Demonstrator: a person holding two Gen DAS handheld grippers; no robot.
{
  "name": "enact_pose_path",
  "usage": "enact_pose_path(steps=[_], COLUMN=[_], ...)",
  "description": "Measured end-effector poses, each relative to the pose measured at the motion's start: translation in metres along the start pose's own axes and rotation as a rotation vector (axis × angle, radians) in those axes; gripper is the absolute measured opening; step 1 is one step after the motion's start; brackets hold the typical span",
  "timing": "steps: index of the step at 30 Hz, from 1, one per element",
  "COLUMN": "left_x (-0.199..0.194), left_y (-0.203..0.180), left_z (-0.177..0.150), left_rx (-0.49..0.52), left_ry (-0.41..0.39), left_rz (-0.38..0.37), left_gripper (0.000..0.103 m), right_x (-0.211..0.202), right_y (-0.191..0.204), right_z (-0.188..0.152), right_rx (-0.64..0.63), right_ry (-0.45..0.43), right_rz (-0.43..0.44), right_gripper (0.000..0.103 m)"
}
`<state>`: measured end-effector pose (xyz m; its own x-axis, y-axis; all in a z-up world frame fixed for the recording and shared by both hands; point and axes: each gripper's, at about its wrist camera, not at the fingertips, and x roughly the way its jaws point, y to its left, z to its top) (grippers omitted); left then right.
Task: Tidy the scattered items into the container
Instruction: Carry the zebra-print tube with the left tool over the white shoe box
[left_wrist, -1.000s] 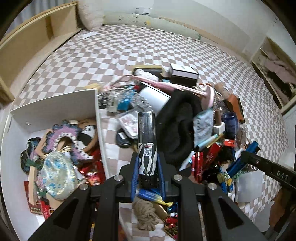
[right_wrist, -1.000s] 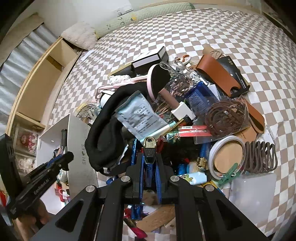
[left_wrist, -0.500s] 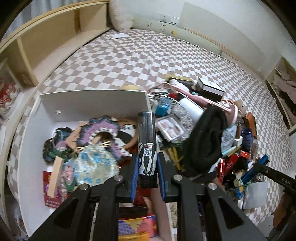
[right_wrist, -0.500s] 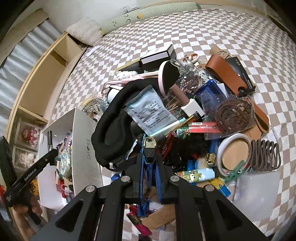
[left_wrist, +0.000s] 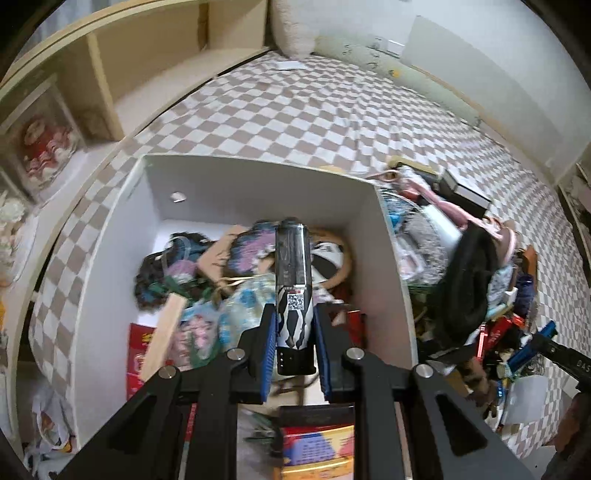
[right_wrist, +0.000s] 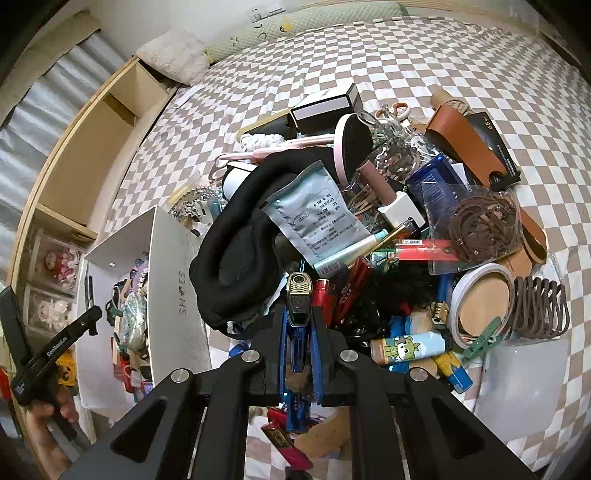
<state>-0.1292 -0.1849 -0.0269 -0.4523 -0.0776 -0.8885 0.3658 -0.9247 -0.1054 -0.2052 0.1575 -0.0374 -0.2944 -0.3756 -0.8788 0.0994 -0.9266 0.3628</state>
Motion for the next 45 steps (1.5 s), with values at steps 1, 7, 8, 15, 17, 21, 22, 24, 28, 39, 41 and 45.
enact_pose_path(steps=[1, 7, 8, 15, 17, 21, 22, 24, 28, 39, 41, 45], left_x=[0.001, 0.002, 0.003, 0.004, 0.005, 0.005, 0.006, 0.007, 0.011, 0.021, 0.023, 0.026], left_y=[0.005, 0.025, 0.028, 0.043, 0.047, 0.053, 0.054, 0.057, 0.063, 0.076, 0.076, 0.073], left_z=[-0.001, -0.006, -0.007, -0.013, -0.014, -0.016, -0.016, -0.016, -0.018, -0.025, -0.026, -0.029], left_rx=[-0.007, -0.033, -0.037, -0.048, -0.052, -0.060, -0.062, -0.065, -0.072, -0.092, -0.090, -0.082], left_ry=[0.003, 0.019, 0.021, 0.041, 0.044, 0.050, 0.053, 0.059, 0.076, 0.123, 0.132, 0.146], left_rz=[0.009, 0.037, 0.042, 0.061, 0.064, 0.069, 0.071, 0.077, 0.093, 0.141, 0.149, 0.165], left_gripper=[0.020, 0.020, 0.020, 0.020, 0.020, 0.020, 0.020, 0.020, 0.020, 0.020, 0.020, 0.020], right_x=[0.001, 0.005, 0.006, 0.008, 0.006, 0.000, -0.001, -0.004, -0.007, -0.007, -0.006, -0.004], right_y=[0.001, 0.005, 0.006, 0.013, 0.015, 0.024, 0.027, 0.033, 0.047, 0.100, 0.110, 0.131], right_z=[0.000, -0.001, -0.001, -0.002, -0.002, 0.000, 0.000, 0.000, -0.002, -0.014, -0.016, -0.021], right_rx=[0.000, -0.003, -0.004, -0.010, -0.005, -0.010, -0.013, -0.017, -0.040, -0.153, -0.176, -0.222], right_ry=[0.001, 0.008, 0.010, 0.009, 0.000, -0.023, -0.030, -0.040, -0.050, -0.057, -0.056, -0.055], right_rz=[-0.001, -0.005, -0.006, -0.004, 0.004, 0.033, 0.042, 0.061, 0.093, 0.193, 0.215, 0.259], right_gripper=[0.013, 0.012, 0.013, 0.013, 0.013, 0.013, 0.013, 0.013, 0.013, 0.013, 0.013, 0.013])
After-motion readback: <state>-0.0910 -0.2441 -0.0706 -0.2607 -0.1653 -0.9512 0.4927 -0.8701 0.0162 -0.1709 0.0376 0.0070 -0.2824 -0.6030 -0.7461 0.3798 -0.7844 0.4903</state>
